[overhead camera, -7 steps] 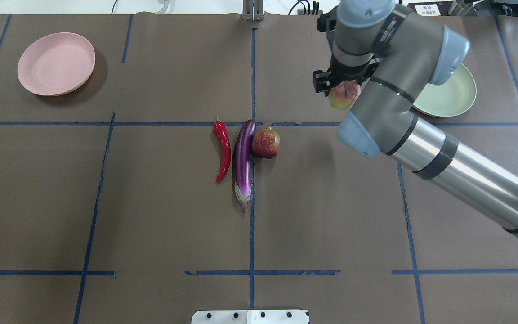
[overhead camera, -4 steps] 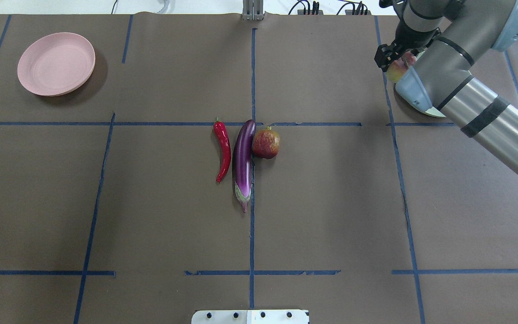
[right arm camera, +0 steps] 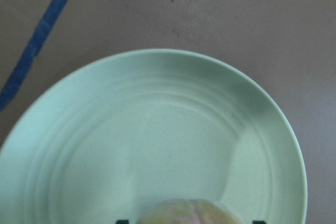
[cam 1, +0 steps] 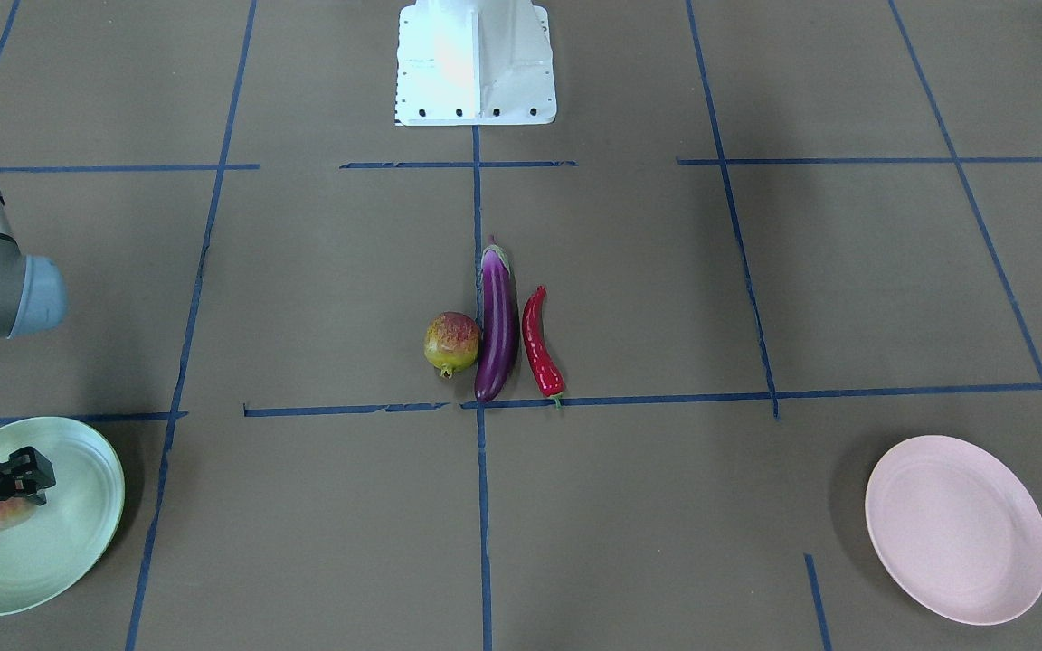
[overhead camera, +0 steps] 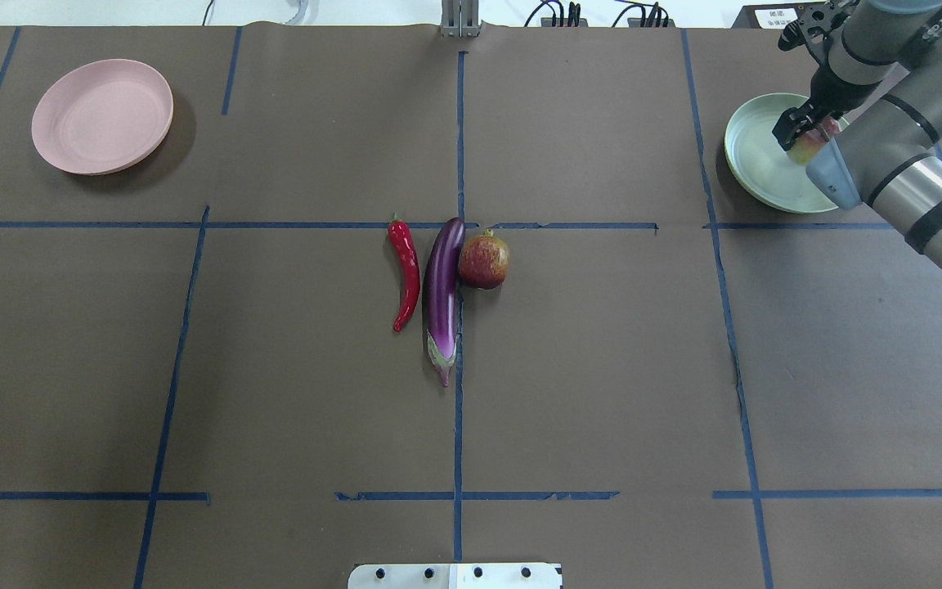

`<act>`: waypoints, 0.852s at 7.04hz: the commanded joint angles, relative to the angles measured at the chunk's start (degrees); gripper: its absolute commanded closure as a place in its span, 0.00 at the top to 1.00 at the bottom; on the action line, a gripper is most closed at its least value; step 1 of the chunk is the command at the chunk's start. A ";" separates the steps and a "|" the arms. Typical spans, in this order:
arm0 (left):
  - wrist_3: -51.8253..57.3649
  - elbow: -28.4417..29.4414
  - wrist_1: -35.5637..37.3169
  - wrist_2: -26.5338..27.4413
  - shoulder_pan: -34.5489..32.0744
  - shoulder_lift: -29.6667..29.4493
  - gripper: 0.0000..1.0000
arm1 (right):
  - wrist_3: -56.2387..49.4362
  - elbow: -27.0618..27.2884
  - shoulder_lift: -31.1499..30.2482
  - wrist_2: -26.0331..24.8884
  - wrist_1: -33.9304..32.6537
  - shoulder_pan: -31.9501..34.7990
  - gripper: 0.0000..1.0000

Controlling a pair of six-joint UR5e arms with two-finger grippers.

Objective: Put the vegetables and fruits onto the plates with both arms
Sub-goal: 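Carry the fruit half to the green plate and release it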

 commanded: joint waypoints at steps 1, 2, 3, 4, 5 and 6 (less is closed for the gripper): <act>0.00 0.09 0.00 0.00 0.14 0.00 1.00 | -0.13 1.99 -2.90 0.05 0.03 -0.44 0.64; 0.00 0.17 0.00 0.00 0.49 0.00 1.00 | 0.05 1.99 -2.81 0.05 0.03 -0.88 1.00; -0.26 0.26 -1.13 0.09 0.58 -0.26 1.00 | 0.05 2.43 -2.47 0.57 0.03 -0.89 1.00; -3.22 0.35 -1.75 0.09 0.66 -1.05 1.00 | 0.92 4.17 -2.20 1.70 -0.84 -0.71 1.00; -9.86 -1.04 -2.11 0.00 2.41 -2.36 1.00 | 0.93 4.71 -2.11 3.72 -0.93 0.86 1.00; -17.24 -1.75 -1.94 0.26 6.77 -5.77 1.00 | 0.84 4.80 -2.29 7.57 -1.20 4.09 1.00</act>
